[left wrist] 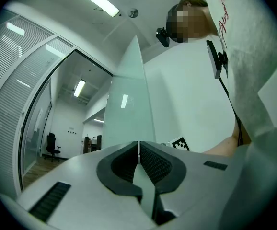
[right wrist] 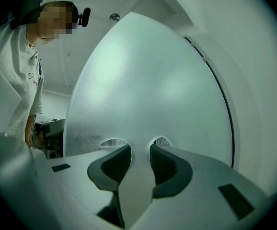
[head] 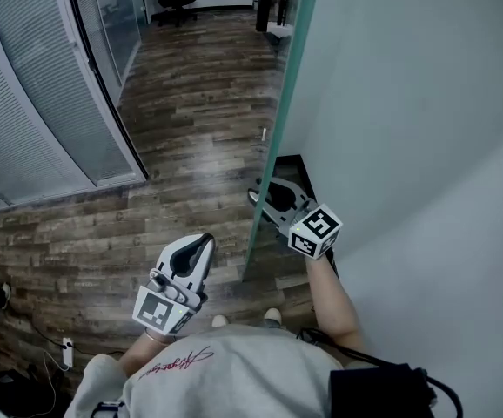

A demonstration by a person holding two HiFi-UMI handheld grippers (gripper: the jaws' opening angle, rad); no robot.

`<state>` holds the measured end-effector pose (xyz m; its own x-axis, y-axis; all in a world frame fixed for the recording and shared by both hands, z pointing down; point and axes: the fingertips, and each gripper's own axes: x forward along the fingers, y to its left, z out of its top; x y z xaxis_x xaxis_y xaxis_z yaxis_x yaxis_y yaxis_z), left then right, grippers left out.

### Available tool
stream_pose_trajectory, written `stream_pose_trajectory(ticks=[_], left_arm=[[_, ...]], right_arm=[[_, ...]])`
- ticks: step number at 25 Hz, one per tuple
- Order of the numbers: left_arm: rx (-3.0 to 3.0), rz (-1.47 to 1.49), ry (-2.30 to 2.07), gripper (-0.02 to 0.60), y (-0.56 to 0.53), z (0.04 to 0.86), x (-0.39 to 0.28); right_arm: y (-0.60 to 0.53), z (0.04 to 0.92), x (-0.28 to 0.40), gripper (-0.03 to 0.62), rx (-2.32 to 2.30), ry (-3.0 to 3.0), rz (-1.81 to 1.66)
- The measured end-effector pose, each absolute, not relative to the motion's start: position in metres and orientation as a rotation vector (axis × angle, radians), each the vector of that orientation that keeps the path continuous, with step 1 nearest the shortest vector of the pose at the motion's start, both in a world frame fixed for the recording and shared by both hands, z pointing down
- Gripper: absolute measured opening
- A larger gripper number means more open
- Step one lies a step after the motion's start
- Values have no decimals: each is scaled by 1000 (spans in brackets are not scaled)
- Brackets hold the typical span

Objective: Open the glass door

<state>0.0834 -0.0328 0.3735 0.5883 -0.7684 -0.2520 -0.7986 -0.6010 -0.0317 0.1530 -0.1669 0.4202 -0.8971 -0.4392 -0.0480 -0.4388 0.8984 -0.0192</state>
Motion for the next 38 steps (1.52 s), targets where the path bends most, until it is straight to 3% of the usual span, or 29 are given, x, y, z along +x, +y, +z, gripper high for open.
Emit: stream_pose_trajectory(ticks=[38], left_arm=[[-2805, 365, 1124, 23, -58, 373, 253]], right_arm=[[-160, 415, 325, 126, -409, 3050, -27]])
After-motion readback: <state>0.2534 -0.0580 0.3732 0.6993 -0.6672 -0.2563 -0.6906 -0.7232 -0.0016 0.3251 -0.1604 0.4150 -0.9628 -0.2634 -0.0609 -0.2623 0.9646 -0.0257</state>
